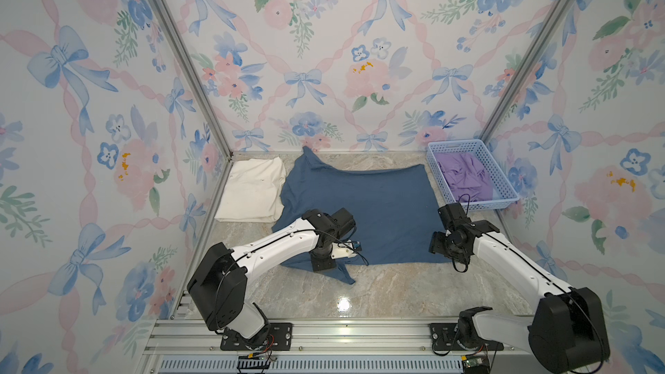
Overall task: Fold and stack t-shirts
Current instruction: Fold the T-shirt.
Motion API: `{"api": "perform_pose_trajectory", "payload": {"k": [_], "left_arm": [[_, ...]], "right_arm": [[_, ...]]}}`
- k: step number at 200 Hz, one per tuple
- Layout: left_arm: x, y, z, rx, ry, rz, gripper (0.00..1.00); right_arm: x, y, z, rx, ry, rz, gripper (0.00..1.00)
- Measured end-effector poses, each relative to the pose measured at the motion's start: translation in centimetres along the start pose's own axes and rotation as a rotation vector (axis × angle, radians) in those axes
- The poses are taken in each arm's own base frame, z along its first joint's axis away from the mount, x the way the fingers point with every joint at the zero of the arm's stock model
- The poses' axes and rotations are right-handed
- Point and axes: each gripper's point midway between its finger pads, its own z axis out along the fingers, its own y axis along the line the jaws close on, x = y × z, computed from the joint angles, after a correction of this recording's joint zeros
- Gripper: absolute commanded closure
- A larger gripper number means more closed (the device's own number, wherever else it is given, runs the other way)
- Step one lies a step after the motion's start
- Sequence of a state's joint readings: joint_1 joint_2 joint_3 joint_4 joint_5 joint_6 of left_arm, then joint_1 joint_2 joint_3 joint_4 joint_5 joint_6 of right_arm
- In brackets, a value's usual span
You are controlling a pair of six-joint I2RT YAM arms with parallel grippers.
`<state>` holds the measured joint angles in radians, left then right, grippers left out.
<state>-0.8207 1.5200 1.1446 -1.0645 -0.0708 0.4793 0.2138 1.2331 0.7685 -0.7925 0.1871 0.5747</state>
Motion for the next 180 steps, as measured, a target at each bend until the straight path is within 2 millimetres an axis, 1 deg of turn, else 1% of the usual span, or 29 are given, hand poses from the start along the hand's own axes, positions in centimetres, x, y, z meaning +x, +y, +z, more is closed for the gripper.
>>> {"api": "perform_pose_trajectory", "payload": {"k": [31,64,97,114,126,147,154,159,177,180], "left_arm": [[0.1,0.8,-0.9,-0.018,-0.027,-0.013,1.0],[0.2,1.6,-1.9,-0.04,-0.062,-0.039,1.0],[0.6,2.2,-2.7,-0.055,-0.087,-0.057,1.0],[0.8,2.5,-3.1,-0.064,-0.099,-0.059,1.0],[0.8,2.7,-3.4,-0.071,-0.109,-0.064,1.0],[0.9,3.3,-4.1,-0.085,-0.129,-0.078,1.0],[0.8,3.5,-4.3,-0.092,-0.136,-0.083,1.0],[0.8,3.7,-4.5,-0.095,-0.14,-0.088,1.0],[0.9,4.2,-5.1,-0.11,-0.157,-0.1,1.0],[0.9,4.4,-5.2,-0.113,-0.159,-0.103,1.0]], "right_arm": [[0.4,-1.1,1.0,0.017,0.033,0.051,0.27],[0.2,-2.3,2.1,0.04,0.056,0.103,0.29],[-0.3,-3.4,2.9,0.06,0.068,0.139,0.38],[-0.6,-3.6,3.2,0.063,0.067,0.147,0.42],[-0.7,-3.7,3.4,0.063,0.066,0.153,0.48],[-0.6,-3.7,4.0,0.065,0.074,0.151,0.63],[-0.5,-3.7,4.2,0.065,0.08,0.151,0.67],[-0.3,-3.7,4.4,0.067,0.084,0.158,0.72],[0.1,-3.8,4.9,0.072,0.096,0.158,0.74],[0.1,-3.8,4.9,0.072,0.098,0.158,0.75]]}}
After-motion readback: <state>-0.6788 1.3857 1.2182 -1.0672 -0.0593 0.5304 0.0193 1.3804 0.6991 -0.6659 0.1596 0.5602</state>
